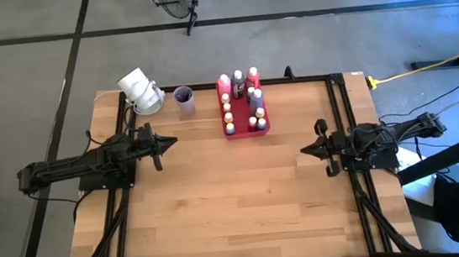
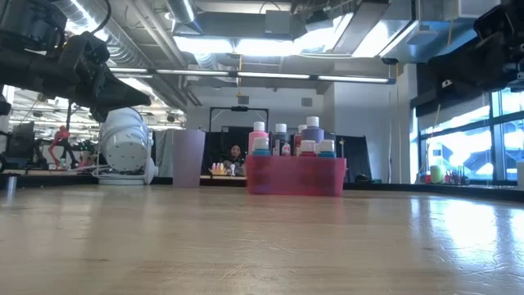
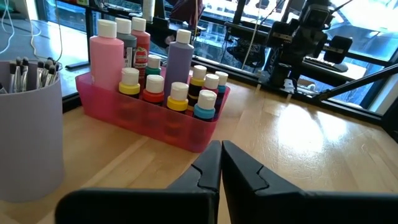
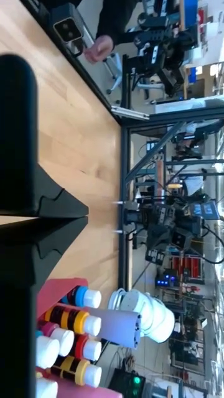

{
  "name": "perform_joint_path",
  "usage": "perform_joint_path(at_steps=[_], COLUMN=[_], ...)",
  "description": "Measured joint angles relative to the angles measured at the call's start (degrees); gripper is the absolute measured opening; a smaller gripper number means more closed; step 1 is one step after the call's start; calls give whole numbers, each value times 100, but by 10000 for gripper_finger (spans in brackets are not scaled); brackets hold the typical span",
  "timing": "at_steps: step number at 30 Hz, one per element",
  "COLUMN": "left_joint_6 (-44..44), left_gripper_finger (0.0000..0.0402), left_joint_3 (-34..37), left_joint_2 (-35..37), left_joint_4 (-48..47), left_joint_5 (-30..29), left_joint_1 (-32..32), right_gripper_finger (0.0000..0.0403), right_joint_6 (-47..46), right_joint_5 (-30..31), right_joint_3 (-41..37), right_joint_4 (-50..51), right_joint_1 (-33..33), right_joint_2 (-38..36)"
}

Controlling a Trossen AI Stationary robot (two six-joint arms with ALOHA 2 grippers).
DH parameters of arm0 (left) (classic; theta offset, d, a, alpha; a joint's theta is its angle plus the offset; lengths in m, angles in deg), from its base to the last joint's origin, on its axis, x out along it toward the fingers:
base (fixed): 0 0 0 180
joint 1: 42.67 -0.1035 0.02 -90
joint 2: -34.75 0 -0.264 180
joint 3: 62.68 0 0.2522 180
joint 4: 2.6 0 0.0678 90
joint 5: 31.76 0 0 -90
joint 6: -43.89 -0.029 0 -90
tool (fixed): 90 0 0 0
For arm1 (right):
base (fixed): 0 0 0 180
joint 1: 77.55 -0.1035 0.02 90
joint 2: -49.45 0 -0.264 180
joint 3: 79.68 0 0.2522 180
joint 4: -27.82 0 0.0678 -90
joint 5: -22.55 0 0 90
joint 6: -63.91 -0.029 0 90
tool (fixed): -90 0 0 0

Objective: Pick & Place Paint Supplies
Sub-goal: Return to Home Position

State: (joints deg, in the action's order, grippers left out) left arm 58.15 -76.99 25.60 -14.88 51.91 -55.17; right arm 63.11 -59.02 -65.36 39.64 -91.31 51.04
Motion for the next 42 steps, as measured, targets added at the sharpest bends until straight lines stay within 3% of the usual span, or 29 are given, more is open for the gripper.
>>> perform_joint_path(at_steps=[42], left_joint_6=[0], left_gripper_finger=[9], left_joint_3=[0], left_joint_2=[-1], left_joint_4=[-1], left_joint_5=[-1], left_joint_1=[0], right_gripper_finger=[0], right_joint_6=[0], right_joint_5=[35], right_joint_3=[0], right_joint_4=[-10], right_joint_1=[-4], right_joint_2=[220])
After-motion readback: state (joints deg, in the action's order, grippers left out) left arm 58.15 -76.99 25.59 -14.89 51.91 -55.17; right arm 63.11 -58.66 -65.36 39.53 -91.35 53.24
